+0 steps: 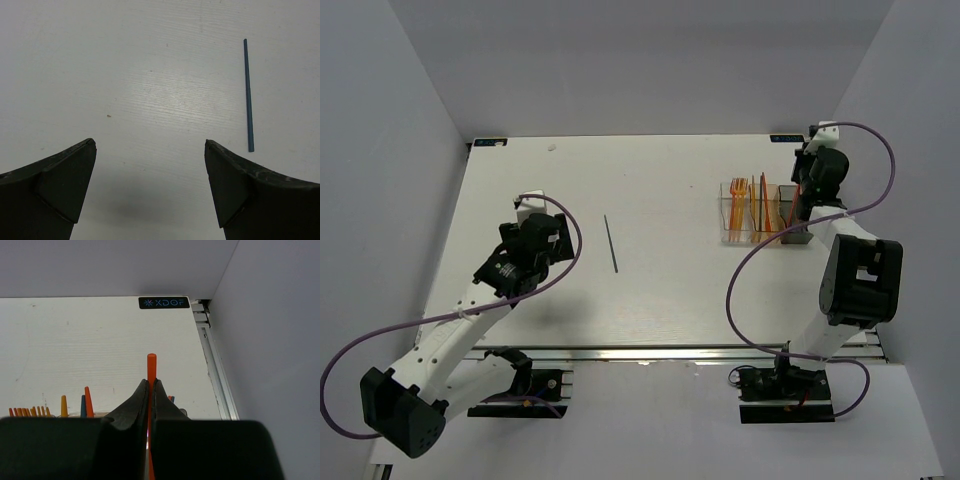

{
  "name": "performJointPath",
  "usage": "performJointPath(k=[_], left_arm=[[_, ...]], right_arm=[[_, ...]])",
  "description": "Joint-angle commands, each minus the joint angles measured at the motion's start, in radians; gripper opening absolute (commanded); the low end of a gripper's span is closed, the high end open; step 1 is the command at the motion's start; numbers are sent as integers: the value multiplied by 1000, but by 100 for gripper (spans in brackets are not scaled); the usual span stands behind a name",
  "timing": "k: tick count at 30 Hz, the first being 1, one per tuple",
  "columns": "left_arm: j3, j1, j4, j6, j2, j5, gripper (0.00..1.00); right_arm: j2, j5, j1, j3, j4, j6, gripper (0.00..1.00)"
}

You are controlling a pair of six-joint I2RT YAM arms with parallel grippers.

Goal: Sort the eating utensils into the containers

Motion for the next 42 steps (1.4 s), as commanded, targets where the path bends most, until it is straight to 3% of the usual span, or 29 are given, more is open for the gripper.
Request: performJointPath(k=[1,8,18,20,21,22,28,30,31,33,37,42], left_arm=[[-5,4,6,4,3,11,98],[-6,3,7,6,11,11,98],[-6,4,7,6,14,12,98],[-5,4,7,7,14,14,98],[-6,3,9,7,14,14,98],[-5,4,9,7,15,14,98],[15,4,6,-26,70,41,98],[27,4,21,-54,98,89,98],[46,4,23,-96,138,118,98],[64,3,55,-138,184,143,98],[128,-3,119,-215,375,198,98],[224,-28,130,-224,560,193,92]], right_arm=[[27,-40,-14,-22,123,-7,0],[57,-129,-52,-64,209,41,0],[30,-126,-64,-152,256,68,1],[27,-137,-64,-153,238,65,27],[18,-138,-64,-156,240,68,44],[8,-138,-64,-157,240,71,71],[-139,-145,-48,-143,184,161,72],[-227,-56,20,-140,112,166,78],[-252,1,55,-125,76,177,89],[-297,130,158,-99,-80,218,89],[-301,178,296,-21,-363,318,89],[-358,213,446,-111,-474,358,89]])
